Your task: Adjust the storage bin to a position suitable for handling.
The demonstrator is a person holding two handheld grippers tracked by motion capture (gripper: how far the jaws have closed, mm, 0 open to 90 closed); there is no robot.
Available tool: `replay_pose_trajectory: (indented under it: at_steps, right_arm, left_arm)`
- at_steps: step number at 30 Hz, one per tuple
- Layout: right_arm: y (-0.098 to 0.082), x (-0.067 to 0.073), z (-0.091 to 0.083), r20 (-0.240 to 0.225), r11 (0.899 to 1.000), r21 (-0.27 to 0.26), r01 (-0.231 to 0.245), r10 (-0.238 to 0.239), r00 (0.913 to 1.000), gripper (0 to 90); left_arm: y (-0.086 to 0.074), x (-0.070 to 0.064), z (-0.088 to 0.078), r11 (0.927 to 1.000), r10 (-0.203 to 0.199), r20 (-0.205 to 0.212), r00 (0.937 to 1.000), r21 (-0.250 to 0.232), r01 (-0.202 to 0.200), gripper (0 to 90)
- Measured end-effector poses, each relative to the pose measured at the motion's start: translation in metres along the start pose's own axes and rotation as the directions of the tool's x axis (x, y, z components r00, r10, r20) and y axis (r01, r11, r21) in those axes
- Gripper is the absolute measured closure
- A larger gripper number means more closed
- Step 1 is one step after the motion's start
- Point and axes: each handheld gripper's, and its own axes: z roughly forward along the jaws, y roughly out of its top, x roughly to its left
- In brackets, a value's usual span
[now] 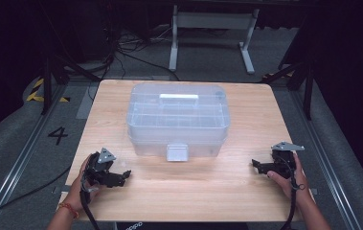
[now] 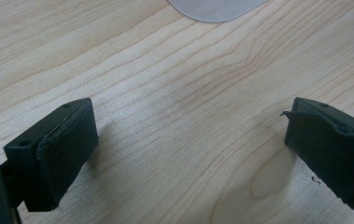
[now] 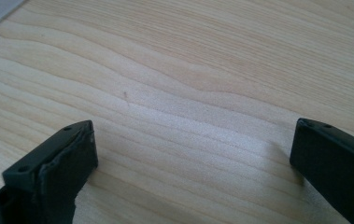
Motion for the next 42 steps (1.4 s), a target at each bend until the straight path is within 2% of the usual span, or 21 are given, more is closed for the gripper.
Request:
replay_pose_trajectory:
  at_steps: [2,5,10,11,16,18,22,24,26,30,31,33,34,35,37,38,42]
  right_arm:
    - [0.002,-0.001,-0.002,-0.008,1.0,0.028,0.008,-0.008,0.9999,1.6]
    - [0.0,-0.003,-0.002,-0.024,1.0,0.016,0.025,-0.024,0.9994,1.8]
    - [-0.001,-0.003,-0.002,-0.029,1.0,0.007,0.026,-0.026,0.9992,2.1]
    - [-0.001,-0.003,-0.002,-0.031,1.0,0.007,0.026,-0.026,0.9992,2.2]
    - [0.0,-0.004,-0.002,-0.04,0.999,0.011,0.033,-0.033,0.9987,2.6]
    - [0.001,-0.005,-0.002,-0.044,0.999,0.012,0.035,-0.034,0.9984,4.6]
    - [0.001,-0.006,-0.005,-0.076,0.998,-0.009,0.055,-0.056,0.9956,18.8]
    - [0.001,-0.008,-0.006,-0.091,0.999,-0.014,0.053,-0.054,0.9944,19.8]
    - [0.003,-0.008,-0.008,-0.086,0.998,-0.017,0.065,-0.066,0.9941,20.6]
    - [0.012,-0.008,-0.02,-0.084,0.994,-0.069,0.079,-0.085,0.9929,21.6]
    - [0.017,-0.008,-0.023,-0.095,0.994,-0.08,0.072,-0.08,0.9923,21.5]
    - [0.024,-0.007,-0.027,-0.098,0.991,-0.097,0.091,-0.101,0.9901,22.3]
    - [0.03,-0.004,-0.031,-0.106,0.989,-0.111,0.099,-0.11,0.9882,23.3]
    - [0.036,-0.002,-0.034,-0.117,0.987,-0.126,0.103,-0.118,0.9861,24.2]
    - [0.045,0.004,-0.039,-0.131,0.981,-0.148,0.125,-0.145,0.9807,25.7]
    - [0.049,0.007,-0.04,-0.136,0.979,-0.157,0.133,-0.155,0.9785,26.7]
    - [0.07,0.018,-0.048,-0.141,0.967,-0.188,0.172,-0.2,0.9695,28.6]
  left_arm:
    - [0.0,0.0,0.0,1.0,0.002,-0.003,1.0,0.002,-0.002,3.0]
    - [0.0,0.0,0.0,1.0,-0.005,-0.001,1.0,0.006,0.005,2.0]
    - [0.0,0.003,0.0,0.9999,0.015,0.016,0.9998,0.009,-0.015,1.4]
    - [0.001,0.005,0.001,0.9995,0.031,0.012,0.9994,0.007,-0.031,1.1]
    - [0.002,0.006,0.001,0.9994,0.031,0.031,0.9991,0.013,-0.031,0.5]
    - [0.002,0.006,0.001,0.9994,0.03,0.031,0.9991,0.013,-0.031,0.5]
    - [0.002,0.006,0.001,0.9995,0.03,0.031,0.9991,0.013,-0.031,0.5]
    - [0.002,0.006,0.001,0.9994,0.031,0.031,0.999,0.013,-0.031,0.5]
    - [0.002,0.007,0.002,0.9993,0.036,0.031,0.9989,0.011,-0.036,0.5]
    - [0.003,0.008,0.002,0.999,0.044,0.033,0.9985,0.007,-0.045,0.5]
    - [0.003,0.008,0.002,0.9988,0.046,0.039,0.9982,0.014,-0.047,0.5]
    - [0.004,0.009,0.003,0.9985,0.05,0.045,0.9977,0.017,-0.051,0.5]
    - [0.004,0.01,0.003,0.998,0.061,0.04,0.9973,0.013,-0.062,0.5]
    - [0.004,0.009,0.003,0.9987,0.048,0.045,0.9978,0.014,-0.049,0.5]
    - [0.004,0.01,0.003,0.9981,0.06,0.041,0.9974,0.013,-0.06,0.5]
    - [0.004,0.009,0.003,0.9986,0.05,0.044,0.9978,0.016,-0.051,0.5]
    - [0.004,0.01,0.003,0.9984,0.054,0.044,0.9976,0.014,-0.055,0.5]
